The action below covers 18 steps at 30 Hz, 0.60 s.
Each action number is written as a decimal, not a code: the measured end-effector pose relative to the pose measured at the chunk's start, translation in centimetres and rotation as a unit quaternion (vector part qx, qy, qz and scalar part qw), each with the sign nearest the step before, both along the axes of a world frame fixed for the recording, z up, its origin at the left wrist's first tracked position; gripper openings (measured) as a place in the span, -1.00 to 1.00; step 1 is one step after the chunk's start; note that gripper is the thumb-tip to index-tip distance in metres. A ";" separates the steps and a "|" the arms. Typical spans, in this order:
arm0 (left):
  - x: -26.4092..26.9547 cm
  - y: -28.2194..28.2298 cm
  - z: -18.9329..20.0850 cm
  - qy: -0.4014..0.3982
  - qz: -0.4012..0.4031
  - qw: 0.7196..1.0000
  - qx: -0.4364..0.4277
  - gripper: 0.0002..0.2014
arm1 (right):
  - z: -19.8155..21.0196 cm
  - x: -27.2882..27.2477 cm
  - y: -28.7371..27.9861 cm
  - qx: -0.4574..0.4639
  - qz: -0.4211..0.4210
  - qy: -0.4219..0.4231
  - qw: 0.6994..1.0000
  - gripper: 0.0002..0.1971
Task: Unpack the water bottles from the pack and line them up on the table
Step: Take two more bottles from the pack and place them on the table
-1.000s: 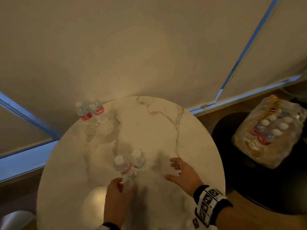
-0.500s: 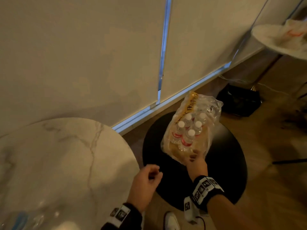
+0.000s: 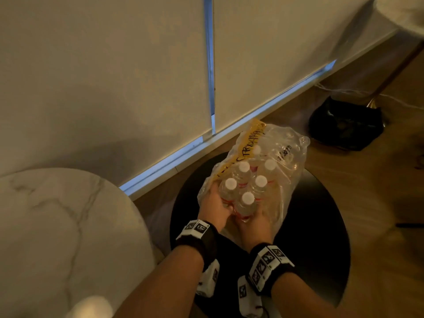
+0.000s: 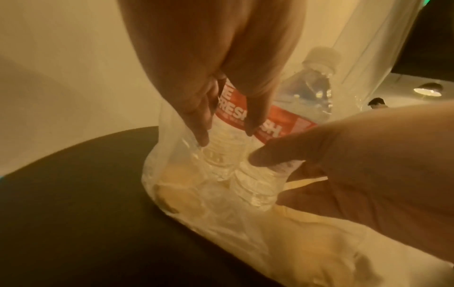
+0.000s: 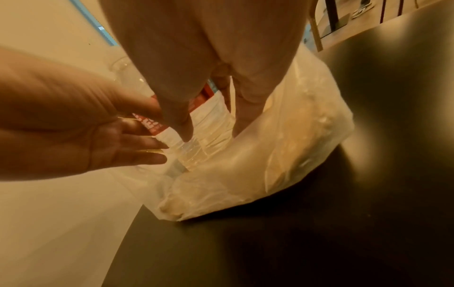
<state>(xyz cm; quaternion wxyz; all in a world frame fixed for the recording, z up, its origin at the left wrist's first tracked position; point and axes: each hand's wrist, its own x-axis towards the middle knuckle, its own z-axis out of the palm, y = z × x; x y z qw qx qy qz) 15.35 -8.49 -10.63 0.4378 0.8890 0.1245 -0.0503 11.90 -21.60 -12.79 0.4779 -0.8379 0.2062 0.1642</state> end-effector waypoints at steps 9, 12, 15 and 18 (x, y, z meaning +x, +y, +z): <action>-6.4 2.2 5.8 0.000 -0.033 0.998 -0.057 -0.28 | 7.7 -4.0 -0.7 0.118 0.046 -0.072 0.989 -0.34; -11.4 5.0 8.9 -0.035 -0.009 0.996 -0.084 -0.32 | 12.1 -6.8 1.1 0.103 0.136 -0.100 0.980 -0.39; -18.2 9.6 11.3 -0.037 0.023 0.995 -0.089 -0.40 | 15.1 -10.9 4.6 0.079 0.239 -0.077 0.965 -0.44; -26.6 15.1 12.0 -0.028 0.081 0.991 -0.104 -0.37 | 16.0 -16.6 10.4 0.053 0.326 -0.064 0.942 -0.47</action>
